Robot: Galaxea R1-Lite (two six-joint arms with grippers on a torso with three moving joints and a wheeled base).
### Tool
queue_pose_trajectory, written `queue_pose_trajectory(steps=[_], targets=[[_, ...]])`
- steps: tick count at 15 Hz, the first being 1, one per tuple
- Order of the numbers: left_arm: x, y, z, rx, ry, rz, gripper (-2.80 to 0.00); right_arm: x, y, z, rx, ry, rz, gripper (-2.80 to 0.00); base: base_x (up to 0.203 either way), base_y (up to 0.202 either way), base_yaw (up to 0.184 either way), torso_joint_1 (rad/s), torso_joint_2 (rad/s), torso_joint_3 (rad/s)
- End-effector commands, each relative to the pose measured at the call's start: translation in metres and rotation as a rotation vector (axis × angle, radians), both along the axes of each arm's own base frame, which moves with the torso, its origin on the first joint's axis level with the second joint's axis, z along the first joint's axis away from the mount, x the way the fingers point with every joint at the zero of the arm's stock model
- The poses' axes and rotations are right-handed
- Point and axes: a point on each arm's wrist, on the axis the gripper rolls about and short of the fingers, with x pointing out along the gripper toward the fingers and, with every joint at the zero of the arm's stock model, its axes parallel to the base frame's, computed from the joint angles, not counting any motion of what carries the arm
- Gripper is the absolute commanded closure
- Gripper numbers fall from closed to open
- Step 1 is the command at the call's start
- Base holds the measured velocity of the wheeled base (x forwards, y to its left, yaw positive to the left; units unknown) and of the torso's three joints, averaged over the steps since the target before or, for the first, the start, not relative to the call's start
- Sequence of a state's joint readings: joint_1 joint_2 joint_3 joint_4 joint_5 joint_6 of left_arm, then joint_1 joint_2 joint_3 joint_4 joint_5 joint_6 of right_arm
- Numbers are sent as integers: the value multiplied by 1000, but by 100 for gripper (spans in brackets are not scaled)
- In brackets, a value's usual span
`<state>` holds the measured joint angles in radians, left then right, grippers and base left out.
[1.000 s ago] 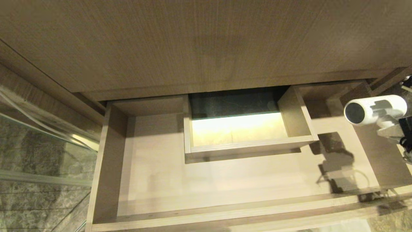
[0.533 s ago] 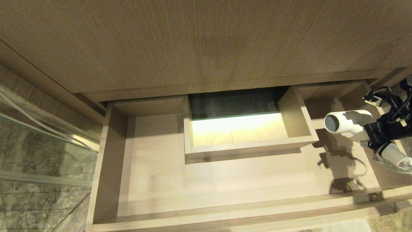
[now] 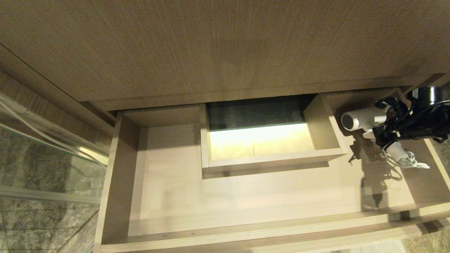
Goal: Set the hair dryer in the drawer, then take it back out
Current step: Put it into the drawer, then close the drawer
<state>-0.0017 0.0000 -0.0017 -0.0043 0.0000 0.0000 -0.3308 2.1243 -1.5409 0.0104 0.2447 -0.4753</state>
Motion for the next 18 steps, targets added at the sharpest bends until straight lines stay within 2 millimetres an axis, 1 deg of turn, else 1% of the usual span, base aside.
queue_pose_trajectory(steps=[1,2,5,7,9,10,11,12,14,15,17,18], targets=[[0,0,0,0,0,0,0,11,-3,-19,-1,6,7,0,0,0,0,0,0,0],[0,0,0,0,1,0,0,11,-3,-21,-1,12,8,-280,0,0,0,0,0,0],[0,0,0,0,0,0,0,9,-3,-15,-14,3,12,-280,0,0,0,0,0,0],[0,0,0,0,0,0,0,3,0,-2,-14,-11,10,-280,0,0,0,0,0,0],[0,0,0,0,1,0,0,-12,5,21,-13,-33,10,-280,0,0,0,0,0,0],[0,0,0,0,0,0,0,-23,8,36,-13,-40,9,-280,0,0,0,0,0,0],[0,0,0,0,1,0,0,-37,13,55,-16,-59,6,-280,0,0,0,0,0,0],[0,0,0,0,0,0,0,-53,18,73,-17,-76,3,0,0,0,0,0,0,0],[0,0,0,0,0,0,0,-88,30,101,-24,-97,0,0,0,0,0,0,0,0],[0,0,0,0,1,0,0,-108,37,110,-24,-90,-2,0,0,0,0,0,0,0],[0,0,0,0,0,0,0,-152,52,113,-13,-43,-6,0,0,0,0,0,0,0],[0,0,0,0,1,0,0,-174,59,109,-5,-10,-9,0,0,0,0,0,0,0]])
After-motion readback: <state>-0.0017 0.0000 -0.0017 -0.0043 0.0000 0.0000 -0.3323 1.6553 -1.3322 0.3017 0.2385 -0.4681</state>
